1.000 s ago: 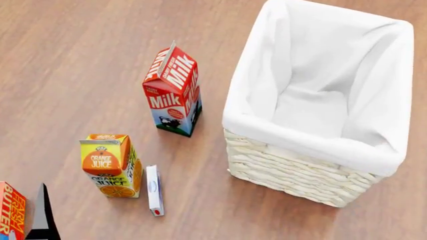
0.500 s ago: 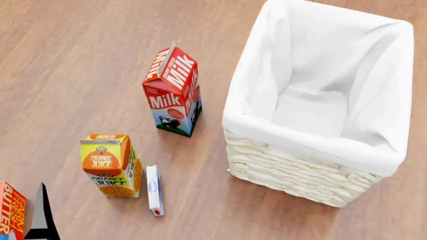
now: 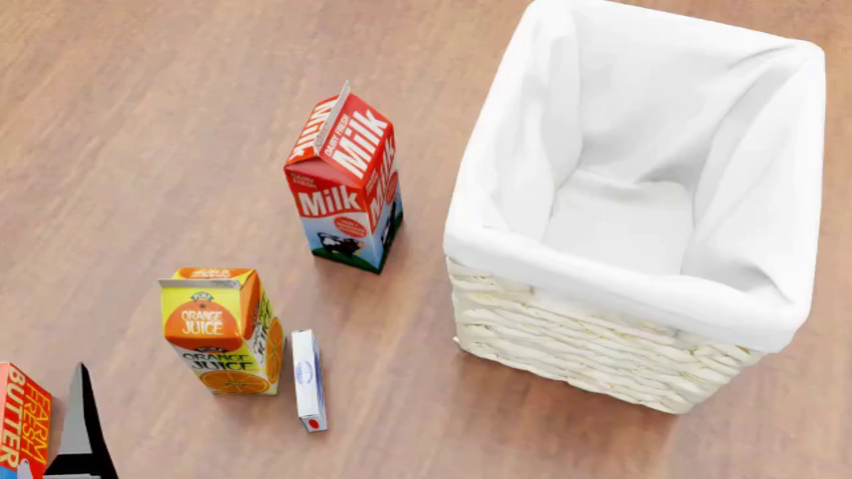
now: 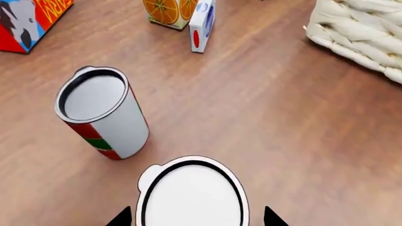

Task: Pick up the alphabet soup and the tomato sauce, and put them in the basket.

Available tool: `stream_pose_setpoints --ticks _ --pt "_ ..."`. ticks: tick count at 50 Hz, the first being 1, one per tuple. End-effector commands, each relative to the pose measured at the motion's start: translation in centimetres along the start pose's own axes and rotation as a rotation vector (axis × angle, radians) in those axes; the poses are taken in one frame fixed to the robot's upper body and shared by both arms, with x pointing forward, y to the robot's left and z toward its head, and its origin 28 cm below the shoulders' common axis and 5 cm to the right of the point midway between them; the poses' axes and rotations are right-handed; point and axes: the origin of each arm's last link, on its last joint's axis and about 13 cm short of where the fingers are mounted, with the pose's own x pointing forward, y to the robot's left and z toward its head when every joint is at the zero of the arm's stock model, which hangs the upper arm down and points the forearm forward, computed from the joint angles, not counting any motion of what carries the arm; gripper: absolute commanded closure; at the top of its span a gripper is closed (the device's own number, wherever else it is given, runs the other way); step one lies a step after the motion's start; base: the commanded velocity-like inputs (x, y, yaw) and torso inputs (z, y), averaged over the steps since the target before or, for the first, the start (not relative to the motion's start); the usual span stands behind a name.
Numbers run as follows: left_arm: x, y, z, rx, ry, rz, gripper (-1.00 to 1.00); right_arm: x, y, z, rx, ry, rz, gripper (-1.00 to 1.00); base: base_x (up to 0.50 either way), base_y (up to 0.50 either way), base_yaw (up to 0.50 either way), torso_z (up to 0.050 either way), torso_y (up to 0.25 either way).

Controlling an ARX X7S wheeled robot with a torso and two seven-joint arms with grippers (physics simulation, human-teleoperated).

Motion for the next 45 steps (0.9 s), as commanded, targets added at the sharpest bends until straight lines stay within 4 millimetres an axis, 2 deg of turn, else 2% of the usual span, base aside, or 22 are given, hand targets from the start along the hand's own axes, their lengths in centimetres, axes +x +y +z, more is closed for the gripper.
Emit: stream_pose_setpoints --ticks 1,9,10,29,45 --pt "0.2 0.0 0.0 -0.044 0.006 -0.029 -1.0 0.8 -0.3 0.1 -0.009 0.003 -0.003 -1.0 0.0 0.0 0.0 0.0 0.0" --pt "0.1 0.1 0.1 -0.045 0.005 -0.031 -1.0 0.8 -0.2 -0.1 0.004 0.004 -0.001 -1.0 0.0 0.0 0.0 0.0 0.0" --pt "0.2 0.1 0.1 -0.045 0.005 -0.03 -1.0 0.8 -0.2 0.0 0.006 0.001 0.001 1.0 0.0 0.0 0.0 0.0 0.0" --pt "0.2 0.0 0.0 -0.045 0.006 -0.032 -1.0 0.6 -0.2 0.4 0.011 -0.019 0.016 1.0 0.0 0.0 0.0 0.0 0.0" --pt "0.2 -0.1 -0.2 -0.046 0.017 -0.031 -1.0 -1.4 -2.9 4.1 0.009 -0.137 -0.071 1.0 0.0 0.0 0.0 0.0 0.0"
